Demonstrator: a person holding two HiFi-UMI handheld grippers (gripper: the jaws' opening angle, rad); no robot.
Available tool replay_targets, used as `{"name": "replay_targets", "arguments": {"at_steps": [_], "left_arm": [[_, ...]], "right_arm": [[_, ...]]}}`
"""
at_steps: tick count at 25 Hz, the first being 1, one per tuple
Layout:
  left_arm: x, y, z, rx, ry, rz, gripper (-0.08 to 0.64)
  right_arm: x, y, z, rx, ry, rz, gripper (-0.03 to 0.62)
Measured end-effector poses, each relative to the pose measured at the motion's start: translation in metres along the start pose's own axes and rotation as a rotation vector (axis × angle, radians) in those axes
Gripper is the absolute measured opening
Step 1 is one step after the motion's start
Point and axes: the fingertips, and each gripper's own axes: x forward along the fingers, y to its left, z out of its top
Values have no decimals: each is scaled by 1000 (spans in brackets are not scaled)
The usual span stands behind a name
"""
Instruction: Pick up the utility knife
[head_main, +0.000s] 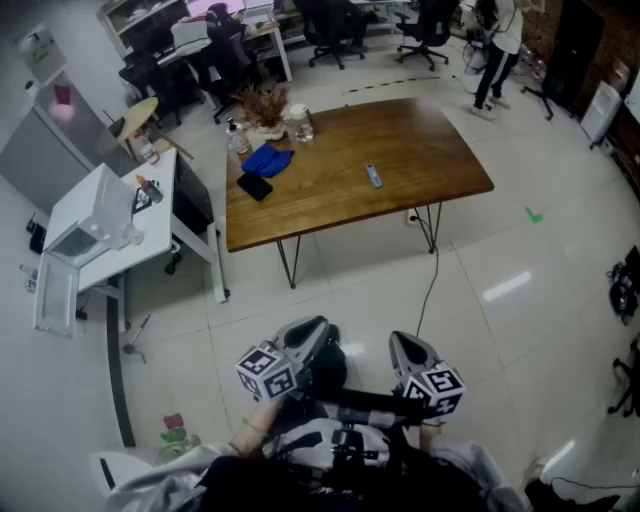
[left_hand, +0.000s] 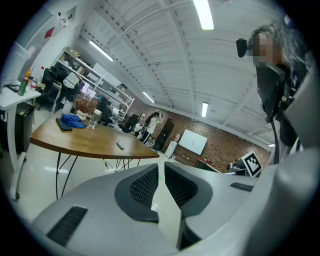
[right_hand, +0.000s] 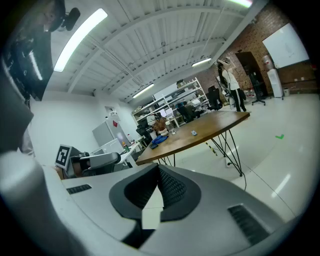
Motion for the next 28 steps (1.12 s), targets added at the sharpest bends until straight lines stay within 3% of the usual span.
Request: {"name": "replay_targets", "arguments": {"at_steps": [6,15,18,23,28], "left_arm": [[29,70,48,18,-22,8,38],[104,151,114,63,16,-145,38],[124,172,122,67,30,-177,38],[136,188,117,9,60,-199,38],[145,208,116,-61,61,-172,38]], "right_arm": [[67,3,18,-83,72,-14,-11],[181,-21,98,-39,-25,-107,-11],[207,-22,109,-28,-25,-116,-11],[222,-25,111,2,39,-123,-5],[233,-49,121,21,61,-155,18]]}}
